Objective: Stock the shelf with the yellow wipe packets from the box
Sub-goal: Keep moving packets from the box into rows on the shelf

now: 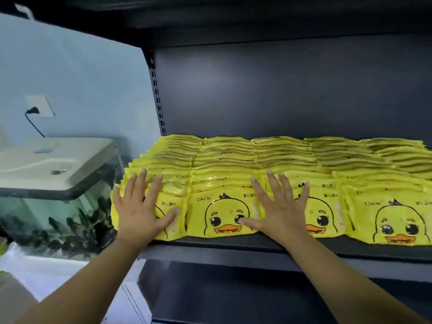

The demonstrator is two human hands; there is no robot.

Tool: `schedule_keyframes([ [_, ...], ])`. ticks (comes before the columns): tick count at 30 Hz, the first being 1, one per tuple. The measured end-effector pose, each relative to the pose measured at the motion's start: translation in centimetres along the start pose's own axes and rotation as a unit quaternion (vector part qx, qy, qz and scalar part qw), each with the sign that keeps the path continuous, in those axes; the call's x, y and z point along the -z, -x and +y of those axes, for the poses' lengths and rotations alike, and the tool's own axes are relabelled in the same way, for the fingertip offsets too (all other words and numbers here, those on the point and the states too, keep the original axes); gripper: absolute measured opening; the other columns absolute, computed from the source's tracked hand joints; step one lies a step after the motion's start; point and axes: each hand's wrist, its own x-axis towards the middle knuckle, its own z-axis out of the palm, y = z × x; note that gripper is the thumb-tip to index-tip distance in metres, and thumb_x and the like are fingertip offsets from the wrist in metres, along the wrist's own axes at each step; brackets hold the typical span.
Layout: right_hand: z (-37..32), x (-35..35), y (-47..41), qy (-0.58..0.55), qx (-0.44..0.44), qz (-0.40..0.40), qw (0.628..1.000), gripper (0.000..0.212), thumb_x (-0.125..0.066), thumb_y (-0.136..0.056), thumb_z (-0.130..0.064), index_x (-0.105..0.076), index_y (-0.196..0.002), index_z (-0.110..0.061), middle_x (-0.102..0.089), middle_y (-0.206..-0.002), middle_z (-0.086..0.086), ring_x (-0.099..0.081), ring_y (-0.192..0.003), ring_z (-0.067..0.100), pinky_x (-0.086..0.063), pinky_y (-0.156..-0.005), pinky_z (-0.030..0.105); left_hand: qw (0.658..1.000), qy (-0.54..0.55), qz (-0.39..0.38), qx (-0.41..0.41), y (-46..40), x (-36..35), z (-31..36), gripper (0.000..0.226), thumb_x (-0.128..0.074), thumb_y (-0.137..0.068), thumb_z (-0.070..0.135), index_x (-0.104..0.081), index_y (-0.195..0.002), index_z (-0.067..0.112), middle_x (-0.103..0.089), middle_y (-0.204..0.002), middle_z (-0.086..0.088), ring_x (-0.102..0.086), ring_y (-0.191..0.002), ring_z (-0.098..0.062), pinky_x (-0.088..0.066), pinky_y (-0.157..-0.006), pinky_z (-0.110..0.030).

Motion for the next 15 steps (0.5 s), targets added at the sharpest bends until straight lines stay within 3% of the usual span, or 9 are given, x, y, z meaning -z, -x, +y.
schedule_keyframes([
  [1,0.2,-0.5,-0.6,0.007,-0.002,0.012,1.000,0.097,0.034,-0.025,-0.087,0.047,-0.111,-0.045,0.042,-0.140,-0.008,0.027,-0.139,0.023,0.039,-0.084,0.058,0.999,0.004,0.033,-0.008,-0.2,-0.5,-0.1,0.077,-0.016,-0.080,0.076,-0.042,-0.125,0.020,-0.049,-0.132,-0.023,-0.034,-0.122,-0.034,-0.029,-0.092,-0.066],
  [3,0.1,-1.2,-1.8,0.028,0.003,0.049,0.998,0.101,0.029,-0.033,-0.090,0.038,-0.124,-0.047,0.012,-0.156,-0.003,0.012,-0.142,0.023,0.034,-0.089,0.061,0.996,0.015,0.078,-0.028,-0.7,-1.4,-0.8,0.074,-0.019,-0.080,0.076,-0.046,-0.121,0.020,-0.054,-0.126,-0.021,-0.038,-0.118,-0.033,-0.029,-0.093,-0.064],
  [5,-0.6,-0.9,-2.2,0.059,0.000,0.053,0.997,0.104,0.015,-0.054,-0.091,0.003,-0.144,-0.040,-0.030,-0.150,0.007,-0.015,-0.135,0.024,0.011,-0.099,0.070,0.995,0.017,0.088,-0.035,-0.9,-1.7,-1.1,0.070,-0.024,-0.080,0.075,-0.048,-0.117,0.021,-0.058,-0.120,-0.019,-0.042,-0.115,-0.032,-0.028,-0.095,-0.062],
  [6,-0.9,-0.7,-2.2,0.054,-0.013,0.062,0.997,0.102,0.010,-0.060,-0.090,-0.007,-0.145,-0.037,-0.039,-0.145,0.008,-0.022,-0.131,0.025,0.001,-0.099,0.072,0.996,0.011,0.086,-0.036,-0.8,-1.8,-1.0,0.068,-0.026,-0.081,0.075,-0.049,-0.117,0.021,-0.059,-0.118,-0.018,-0.043,-0.114,-0.031,-0.028,-0.096,-0.062],
  [7,-1.2,-0.4,-2.0,0.060,-0.020,0.038,0.997,0.102,0.013,-0.058,-0.090,0.001,-0.145,-0.038,-0.035,-0.147,0.007,-0.019,-0.134,0.024,0.003,-0.098,0.072,0.996,0.005,0.079,-0.035,-0.6,-1.7,-1.0,0.067,-0.027,-0.081,0.074,-0.049,-0.117,0.021,-0.059,-0.117,-0.017,-0.044,-0.114,-0.030,-0.028,-0.096,-0.062],
  [8,-1.3,-0.4,-1.8,0.065,-0.023,0.026,0.997,0.102,0.019,-0.050,-0.091,0.020,-0.139,-0.042,-0.021,-0.153,0.004,-0.010,-0.139,0.022,0.012,-0.098,0.068,0.997,0.001,0.065,-0.032,-0.4,-1.5,-0.9,0.066,-0.027,-0.082,0.073,-0.049,-0.117,0.022,-0.059,-0.117,-0.016,-0.044,-0.115,-0.030,-0.028,-0.096,-0.062],
  [10,-1.1,0.0,-0.7,0.049,-0.034,0.016,0.998,0.097,0.027,-0.036,-0.090,0.041,-0.119,-0.043,0.005,-0.156,-0.001,0.009,-0.143,0.020,0.025,-0.095,0.059,0.999,-0.002,0.029,-0.026,0.0,-0.7,-0.8,0.067,-0.024,-0.083,0.073,-0.048,-0.119,0.022,-0.058,-0.119,-0.016,-0.044,-0.117,-0.032,-0.029,-0.095,-0.064],
  [12,-1.3,0.7,0.1,0.048,-0.043,-0.011,0.998,0.098,0.024,-0.037,-0.091,0.040,-0.121,-0.041,0.014,-0.155,-0.001,0.017,-0.142,0.021,0.032,-0.093,0.054,1.000,0.004,-0.012,-0.023,0.2,0.1,-0.8,0.070,-0.019,-0.084,0.073,-0.046,-0.123,0.022,-0.055,-0.126,-0.019,-0.047,-0.120,-0.036,-0.029,-0.093,-0.068],
  [15,-2.4,1.9,2.3,0.059,-0.072,-0.030,0.995,0.093,-0.002,-0.066,-0.087,0.027,-0.138,-0.036,0.021,-0.154,0.000,0.023,-0.141,0.022,0.026,-0.102,0.054,0.998,0.024,-0.045,-0.022,0.7,1.4,-1.0,0.077,-0.012,-0.083,0.074,-0.038,-0.132,0.021,-0.043,-0.138,-0.025,-0.041,-0.126,-0.044,-0.024,-0.092,-0.072],
])
